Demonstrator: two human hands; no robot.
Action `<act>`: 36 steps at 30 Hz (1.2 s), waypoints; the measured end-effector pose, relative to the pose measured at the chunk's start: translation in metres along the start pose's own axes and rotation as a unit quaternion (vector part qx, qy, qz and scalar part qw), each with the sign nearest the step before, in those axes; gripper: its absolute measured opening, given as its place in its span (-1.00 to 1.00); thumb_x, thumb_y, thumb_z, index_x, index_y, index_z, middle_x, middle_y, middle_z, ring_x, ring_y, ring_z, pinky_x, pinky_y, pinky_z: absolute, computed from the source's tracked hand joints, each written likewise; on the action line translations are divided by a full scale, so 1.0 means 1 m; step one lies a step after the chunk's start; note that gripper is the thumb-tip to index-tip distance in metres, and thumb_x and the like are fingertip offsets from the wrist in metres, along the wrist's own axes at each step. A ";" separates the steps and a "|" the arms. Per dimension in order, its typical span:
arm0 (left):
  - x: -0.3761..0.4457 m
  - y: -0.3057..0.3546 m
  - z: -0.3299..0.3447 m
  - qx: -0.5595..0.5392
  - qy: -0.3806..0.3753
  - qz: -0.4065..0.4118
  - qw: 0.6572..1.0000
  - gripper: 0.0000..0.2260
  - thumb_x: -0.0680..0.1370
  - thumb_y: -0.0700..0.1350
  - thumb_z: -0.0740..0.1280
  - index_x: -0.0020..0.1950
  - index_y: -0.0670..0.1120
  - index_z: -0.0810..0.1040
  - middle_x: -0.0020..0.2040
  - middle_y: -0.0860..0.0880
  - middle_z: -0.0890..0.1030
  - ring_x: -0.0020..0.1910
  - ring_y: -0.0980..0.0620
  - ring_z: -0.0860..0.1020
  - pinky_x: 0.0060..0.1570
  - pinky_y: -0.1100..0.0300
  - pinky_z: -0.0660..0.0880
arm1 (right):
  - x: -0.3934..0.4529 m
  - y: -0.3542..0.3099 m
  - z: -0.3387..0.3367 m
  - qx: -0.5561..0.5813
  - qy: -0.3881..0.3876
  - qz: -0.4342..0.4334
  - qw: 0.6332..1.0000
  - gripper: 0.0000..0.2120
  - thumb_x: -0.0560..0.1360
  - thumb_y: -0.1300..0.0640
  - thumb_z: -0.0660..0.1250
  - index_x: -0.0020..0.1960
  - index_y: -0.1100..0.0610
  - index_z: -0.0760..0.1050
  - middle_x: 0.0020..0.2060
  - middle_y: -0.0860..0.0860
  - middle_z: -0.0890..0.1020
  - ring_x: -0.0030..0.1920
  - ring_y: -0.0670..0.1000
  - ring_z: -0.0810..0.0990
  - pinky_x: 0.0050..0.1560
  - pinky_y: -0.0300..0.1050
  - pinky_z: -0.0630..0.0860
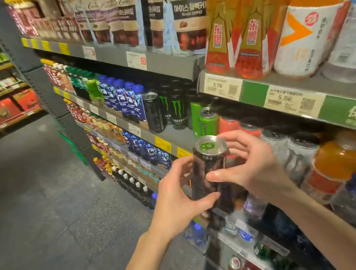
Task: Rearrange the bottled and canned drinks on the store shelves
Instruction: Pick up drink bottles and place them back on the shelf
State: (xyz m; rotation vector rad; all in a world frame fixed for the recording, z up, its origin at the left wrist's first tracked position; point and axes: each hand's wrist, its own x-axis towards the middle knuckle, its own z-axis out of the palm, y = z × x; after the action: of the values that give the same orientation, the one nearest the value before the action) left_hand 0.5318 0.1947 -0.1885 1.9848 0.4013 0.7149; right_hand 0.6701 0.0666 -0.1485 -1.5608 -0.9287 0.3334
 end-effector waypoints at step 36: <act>0.231 -0.149 -0.124 -0.019 -0.120 0.068 0.990 -0.36 0.29 0.06 0.66 0.30 -0.03 0.54 0.16 0.08 0.60 0.18 0.20 0.55 0.16 0.31 0.46 | 0.188 0.048 0.151 -0.049 0.234 0.060 0.969 -0.26 0.14 0.41 0.66 0.11 -0.17 0.51 -0.06 -0.35 0.68 -0.04 -0.27 0.65 -0.03 -0.32 0.60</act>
State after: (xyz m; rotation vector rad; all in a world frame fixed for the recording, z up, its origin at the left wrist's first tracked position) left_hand 0.6342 0.4782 -0.1986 2.0470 0.1085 0.5529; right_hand 0.7045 0.3085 -0.1732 -1.6906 -0.4891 -0.0037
